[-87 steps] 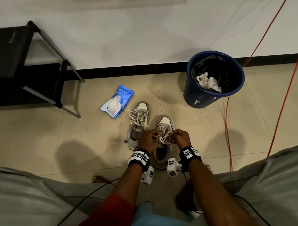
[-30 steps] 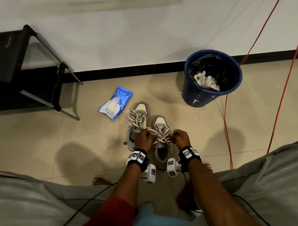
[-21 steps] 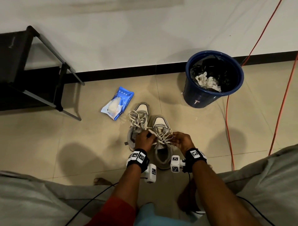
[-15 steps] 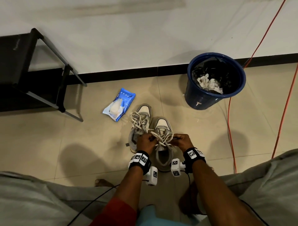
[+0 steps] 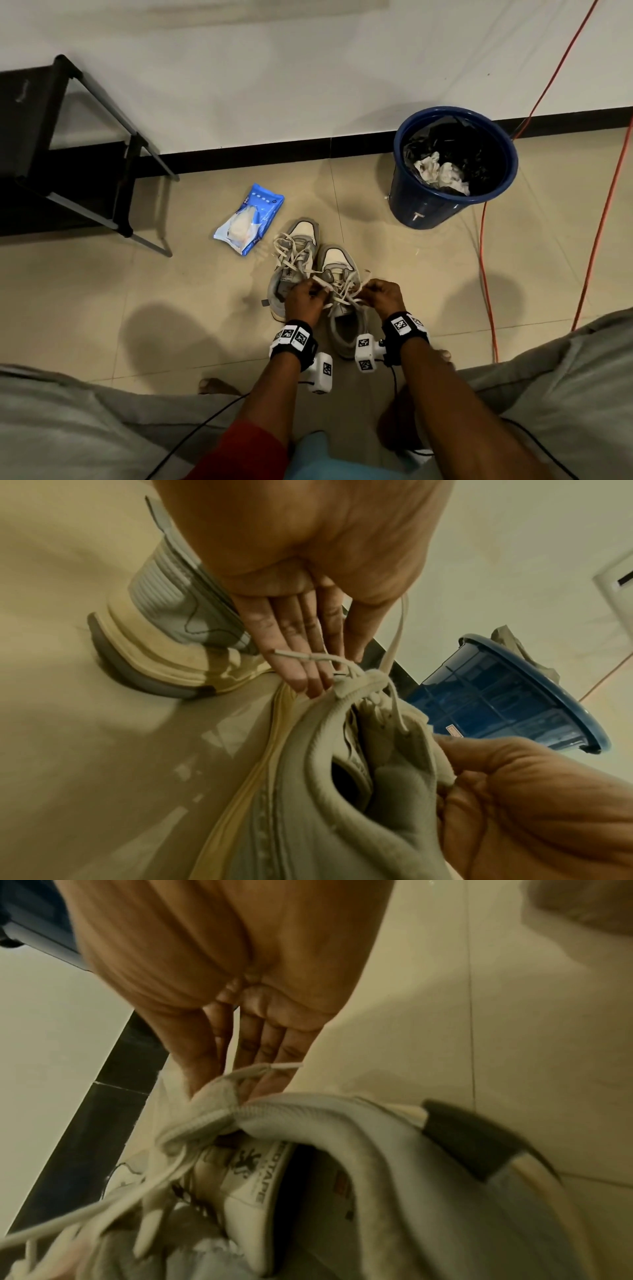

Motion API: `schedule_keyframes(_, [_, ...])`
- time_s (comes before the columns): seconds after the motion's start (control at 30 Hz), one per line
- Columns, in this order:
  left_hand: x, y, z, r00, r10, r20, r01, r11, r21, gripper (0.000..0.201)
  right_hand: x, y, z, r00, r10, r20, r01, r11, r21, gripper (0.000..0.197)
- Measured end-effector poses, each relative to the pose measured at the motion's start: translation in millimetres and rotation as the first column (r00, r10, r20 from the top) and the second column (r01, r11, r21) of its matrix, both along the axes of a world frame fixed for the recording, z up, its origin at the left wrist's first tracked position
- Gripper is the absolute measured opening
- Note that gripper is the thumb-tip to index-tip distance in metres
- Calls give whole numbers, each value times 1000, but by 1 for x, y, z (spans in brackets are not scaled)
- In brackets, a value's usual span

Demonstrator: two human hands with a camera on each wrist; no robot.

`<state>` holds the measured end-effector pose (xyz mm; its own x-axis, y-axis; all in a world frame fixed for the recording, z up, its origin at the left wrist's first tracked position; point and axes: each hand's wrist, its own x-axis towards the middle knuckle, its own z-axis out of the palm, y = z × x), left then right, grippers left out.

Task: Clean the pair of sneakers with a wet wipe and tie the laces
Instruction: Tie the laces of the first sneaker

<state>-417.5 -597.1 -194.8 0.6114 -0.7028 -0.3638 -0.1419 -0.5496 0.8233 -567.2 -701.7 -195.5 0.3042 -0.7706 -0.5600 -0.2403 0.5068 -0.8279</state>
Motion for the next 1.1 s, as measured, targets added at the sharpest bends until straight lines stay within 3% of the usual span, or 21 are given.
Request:
schedule_keyframes(0.13, [1, 1, -12, 997, 26, 71, -29, 999, 35, 13, -3, -5, -6, 989, -1, -145, -11, 996, -84, 11])
schedule_keyframes(0.27, [2, 0, -19, 997, 65, 37, -67, 995, 69, 17, -6, 1, -14, 989, -66, -133, 62, 998, -28, 9])
schedule_keyframes(0.4, [6, 7, -15, 996, 13, 93, -22, 995, 96, 17, -11, 0, -9, 964, -105, -242, 99, 994, -38, 24])
schedule_keyframes(0.47, [5, 9, -7, 991, -48, 122, 37, 995, 95, 18, -15, 3, -3, 963, -93, -252, 97, 995, 1, 22])
schedule_keyframes(0.57, [0, 8, -1, 982, -133, 136, 126, 990, 58, 14, -15, 7, 7, 982, 70, -176, -78, 996, -42, 18])
schedule_keyframes(0.67, [-2, 9, 6, 949, -245, 199, 250, 968, 4, 17, -9, 4, 11, 945, 236, -228, -271, 952, -140, 20])
schedule_keyframes(0.83, [-2, 9, 11, 843, -391, 370, 411, 911, 25, 14, -8, 4, 2, 877, 274, -394, -387, 889, -244, 17])
schedule_keyframes(0.9, [-4, 11, 7, 806, -413, 424, 431, 900, 58, 20, -7, 4, 2, 878, 228, -422, -361, 893, -270, 11])
schedule_keyframes(1.0, [-4, 19, 9, 848, -349, 398, 365, 930, 36, 21, -1, 10, 13, 960, 85, -266, -132, 978, -165, 5])
schedule_keyframes(1.1, [-5, 21, 15, 906, -285, 314, 302, 953, -7, 17, 2, 13, 19, 993, 39, -109, -41, 999, -23, 10])
